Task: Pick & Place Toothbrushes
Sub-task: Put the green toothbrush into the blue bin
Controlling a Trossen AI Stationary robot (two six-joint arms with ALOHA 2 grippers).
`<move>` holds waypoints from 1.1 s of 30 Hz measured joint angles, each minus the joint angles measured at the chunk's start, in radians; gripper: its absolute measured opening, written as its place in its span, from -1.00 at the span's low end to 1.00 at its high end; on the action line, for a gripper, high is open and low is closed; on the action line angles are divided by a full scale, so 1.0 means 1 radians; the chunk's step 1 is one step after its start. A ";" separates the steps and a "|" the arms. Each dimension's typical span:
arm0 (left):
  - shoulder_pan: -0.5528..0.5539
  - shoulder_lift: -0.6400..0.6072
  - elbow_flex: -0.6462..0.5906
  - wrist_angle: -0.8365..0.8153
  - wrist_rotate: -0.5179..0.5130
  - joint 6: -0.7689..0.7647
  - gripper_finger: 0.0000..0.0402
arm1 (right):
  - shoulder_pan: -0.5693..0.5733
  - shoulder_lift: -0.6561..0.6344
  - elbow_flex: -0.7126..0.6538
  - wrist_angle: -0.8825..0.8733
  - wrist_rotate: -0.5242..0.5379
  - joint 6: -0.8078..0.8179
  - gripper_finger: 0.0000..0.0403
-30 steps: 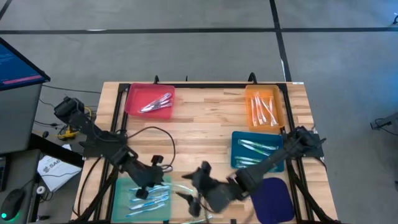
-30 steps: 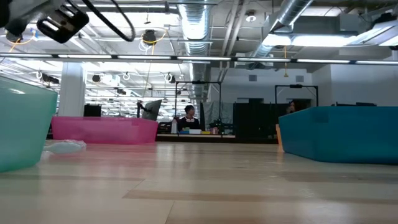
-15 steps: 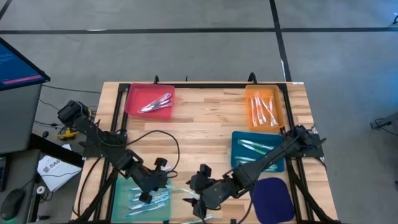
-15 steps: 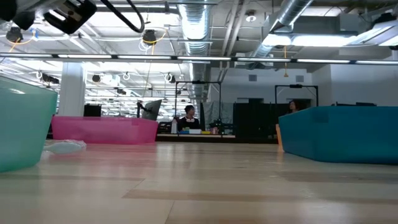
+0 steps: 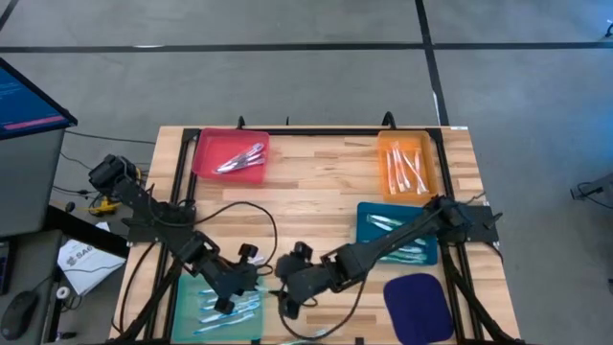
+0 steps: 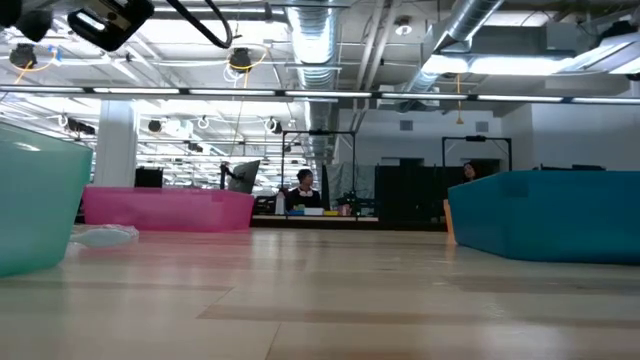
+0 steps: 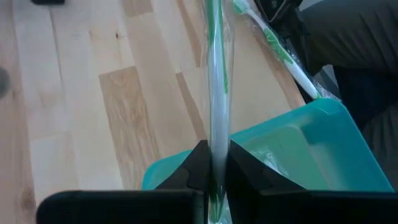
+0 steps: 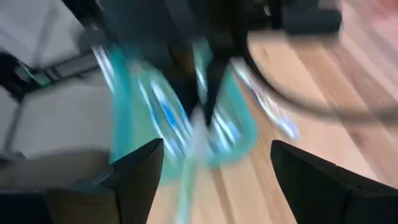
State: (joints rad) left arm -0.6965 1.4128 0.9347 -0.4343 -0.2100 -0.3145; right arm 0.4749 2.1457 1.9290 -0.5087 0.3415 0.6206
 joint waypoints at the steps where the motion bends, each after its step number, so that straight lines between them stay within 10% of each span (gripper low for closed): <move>1: -0.002 0.000 0.000 0.001 0.000 0.001 -0.90 | -0.002 0.010 0.018 0.019 0.003 -0.011 0.44; 20: -0.002 0.000 -0.001 0.015 -0.012 0.003 -0.90 | -0.020 0.091 0.041 0.024 -0.133 -0.047 0.32; 33: -0.002 0.000 -0.001 0.011 -0.022 -0.004 -0.90 | -0.018 0.090 0.041 0.017 -0.130 -0.089 -0.84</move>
State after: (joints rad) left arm -0.6981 1.4126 0.9340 -0.4233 -0.2321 -0.3184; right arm 0.4568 2.2360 1.9699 -0.4919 0.2115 0.5320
